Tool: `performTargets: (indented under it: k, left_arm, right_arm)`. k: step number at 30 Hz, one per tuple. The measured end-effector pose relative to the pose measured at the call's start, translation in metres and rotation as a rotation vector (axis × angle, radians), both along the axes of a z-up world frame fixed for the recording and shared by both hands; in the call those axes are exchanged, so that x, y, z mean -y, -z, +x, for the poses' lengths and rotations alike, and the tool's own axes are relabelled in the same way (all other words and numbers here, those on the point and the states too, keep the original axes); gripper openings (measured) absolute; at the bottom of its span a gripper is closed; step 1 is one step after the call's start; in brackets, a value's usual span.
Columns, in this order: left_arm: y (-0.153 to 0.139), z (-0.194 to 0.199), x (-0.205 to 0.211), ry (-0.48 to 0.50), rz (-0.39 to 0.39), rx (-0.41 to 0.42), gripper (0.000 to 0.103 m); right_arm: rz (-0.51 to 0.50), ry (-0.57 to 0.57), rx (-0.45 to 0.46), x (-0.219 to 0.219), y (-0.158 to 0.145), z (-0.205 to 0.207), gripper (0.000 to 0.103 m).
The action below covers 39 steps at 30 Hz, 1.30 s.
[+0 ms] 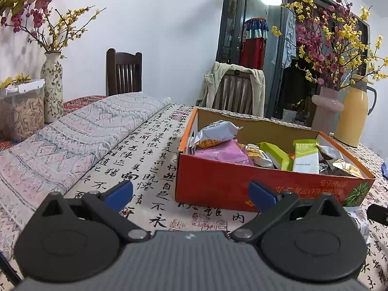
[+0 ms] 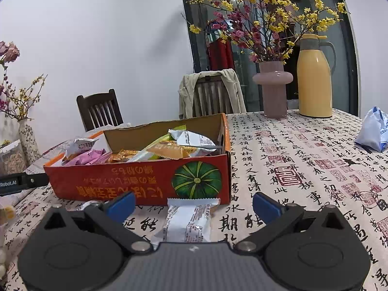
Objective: Organize snacks
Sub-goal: 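Move both open tools back from the box to the snack pile, then grasp the white printed packet on the table with the right tool, then grasp the white packet with the left tool while the right tool holds its packet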
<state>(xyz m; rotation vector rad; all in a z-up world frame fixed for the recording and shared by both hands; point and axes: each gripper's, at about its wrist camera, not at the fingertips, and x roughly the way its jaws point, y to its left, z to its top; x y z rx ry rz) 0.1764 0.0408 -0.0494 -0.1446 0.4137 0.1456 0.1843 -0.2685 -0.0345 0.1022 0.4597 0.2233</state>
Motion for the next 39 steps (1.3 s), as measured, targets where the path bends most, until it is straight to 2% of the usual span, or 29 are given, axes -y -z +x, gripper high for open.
performTargets:
  k: [13,19,21,23,26,28,29,39]
  left_arm:
    - [0.002,0.002,-0.003,0.006,-0.028,-0.012,0.103]
    - [0.003,0.002,-0.005,0.013,-0.047,-0.017,0.103]
    - [0.003,0.002,-0.006,0.014,-0.054,-0.017,0.103]
    - [0.003,0.002,-0.007,0.014,-0.058,-0.017,0.103]
    - [0.003,0.002,-0.007,0.015,-0.059,-0.017,0.103]
    - [0.003,0.003,-0.008,0.016,-0.060,-0.017,0.103]
    - [0.003,0.003,-0.008,0.015,-0.060,-0.017,0.103]
    - [0.003,0.003,-0.007,0.017,-0.058,-0.019,0.103]
  right_arm:
    - [-0.004,-0.002,-0.046,-0.002,0.003,0.007,0.103]
    - [-0.060,0.004,-0.124,-0.009,0.005,0.020,0.103]
    - [-0.086,0.019,-0.131,-0.013,0.005,0.022,0.098]
    - [-0.104,0.019,-0.161,-0.018,0.005,0.027,0.079]
    - [-0.105,-0.004,-0.225,-0.024,0.010,0.038,0.062]
    - [-0.119,0.003,-0.228,-0.029,0.012,0.041,0.056]
    - [-0.117,-0.005,-0.229,-0.030,0.012,0.041,0.044]
    - [-0.078,-0.010,-0.116,-0.024,0.007,0.014,0.042]
